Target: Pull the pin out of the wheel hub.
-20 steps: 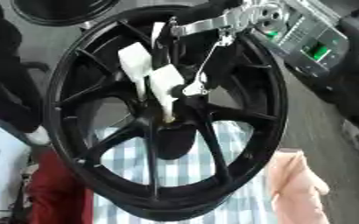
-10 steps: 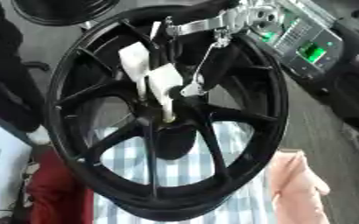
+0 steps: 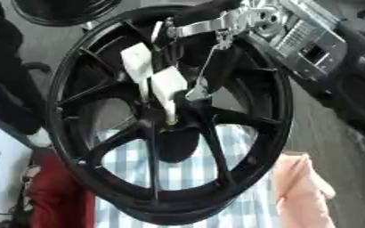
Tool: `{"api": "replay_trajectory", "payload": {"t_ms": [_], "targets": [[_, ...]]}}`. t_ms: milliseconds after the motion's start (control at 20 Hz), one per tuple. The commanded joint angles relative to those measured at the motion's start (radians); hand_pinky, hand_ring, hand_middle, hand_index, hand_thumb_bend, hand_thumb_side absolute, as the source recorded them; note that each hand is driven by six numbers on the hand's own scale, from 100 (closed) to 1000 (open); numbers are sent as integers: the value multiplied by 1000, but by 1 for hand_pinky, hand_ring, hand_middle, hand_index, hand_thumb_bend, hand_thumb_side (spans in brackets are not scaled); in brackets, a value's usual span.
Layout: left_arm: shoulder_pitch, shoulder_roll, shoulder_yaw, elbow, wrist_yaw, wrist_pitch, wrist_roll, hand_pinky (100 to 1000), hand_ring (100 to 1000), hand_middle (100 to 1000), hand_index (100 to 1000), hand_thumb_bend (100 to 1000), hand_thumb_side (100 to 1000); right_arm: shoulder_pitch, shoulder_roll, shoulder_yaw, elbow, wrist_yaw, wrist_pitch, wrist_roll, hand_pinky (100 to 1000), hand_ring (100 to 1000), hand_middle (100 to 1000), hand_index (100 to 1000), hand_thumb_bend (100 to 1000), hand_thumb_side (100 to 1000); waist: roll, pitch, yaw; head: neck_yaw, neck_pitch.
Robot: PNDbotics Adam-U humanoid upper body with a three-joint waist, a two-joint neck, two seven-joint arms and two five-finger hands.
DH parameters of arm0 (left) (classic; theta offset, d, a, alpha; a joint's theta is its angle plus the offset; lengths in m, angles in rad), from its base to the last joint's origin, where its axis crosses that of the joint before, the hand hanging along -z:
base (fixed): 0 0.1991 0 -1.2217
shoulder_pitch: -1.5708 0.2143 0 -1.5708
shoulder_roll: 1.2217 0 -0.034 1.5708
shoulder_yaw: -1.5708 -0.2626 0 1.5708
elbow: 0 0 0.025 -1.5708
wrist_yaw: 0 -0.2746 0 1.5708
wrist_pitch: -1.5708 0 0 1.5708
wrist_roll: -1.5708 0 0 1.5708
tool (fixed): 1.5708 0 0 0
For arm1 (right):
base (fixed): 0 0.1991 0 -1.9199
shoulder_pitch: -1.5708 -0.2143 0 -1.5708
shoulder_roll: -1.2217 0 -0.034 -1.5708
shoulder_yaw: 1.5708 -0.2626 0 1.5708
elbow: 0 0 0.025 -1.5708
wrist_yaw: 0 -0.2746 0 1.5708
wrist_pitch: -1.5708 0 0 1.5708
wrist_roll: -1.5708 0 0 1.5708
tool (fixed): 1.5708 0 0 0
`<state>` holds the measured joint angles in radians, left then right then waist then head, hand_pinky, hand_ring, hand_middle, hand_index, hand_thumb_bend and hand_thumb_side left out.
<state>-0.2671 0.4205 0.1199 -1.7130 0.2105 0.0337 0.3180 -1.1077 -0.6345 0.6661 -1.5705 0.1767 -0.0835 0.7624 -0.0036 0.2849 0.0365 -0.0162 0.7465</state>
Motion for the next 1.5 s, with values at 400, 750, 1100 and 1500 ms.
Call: {"api": "replay_trajectory", "payload": {"t_ms": [400,750,1100,1500], "targets": [[-12,14,4,-11,4,-4,-5,733,820,713,712,278,610,-10,-5,-12,-19,1,21,-54,678,594,440,584,195,100,2,-17,2,-3,2],[-12,15,4,-10,5,-3,-7,734,821,715,712,278,611,-9,-7,-14,-29,1,32,-78,663,572,394,543,182,100,2,-18,1,-4,2],[-9,18,5,-8,4,-3,-7,734,822,716,712,277,612,-17,-40,-37,-68,-12,45,-87,657,561,366,517,224,100,0,-21,-3,-3,2],[-5,20,6,-7,3,-3,-6,734,823,716,712,277,612,-35,-82,-83,-164,-47,112,-95,651,553,356,507,265,100,-3,-24,-5,-4,3]]}}
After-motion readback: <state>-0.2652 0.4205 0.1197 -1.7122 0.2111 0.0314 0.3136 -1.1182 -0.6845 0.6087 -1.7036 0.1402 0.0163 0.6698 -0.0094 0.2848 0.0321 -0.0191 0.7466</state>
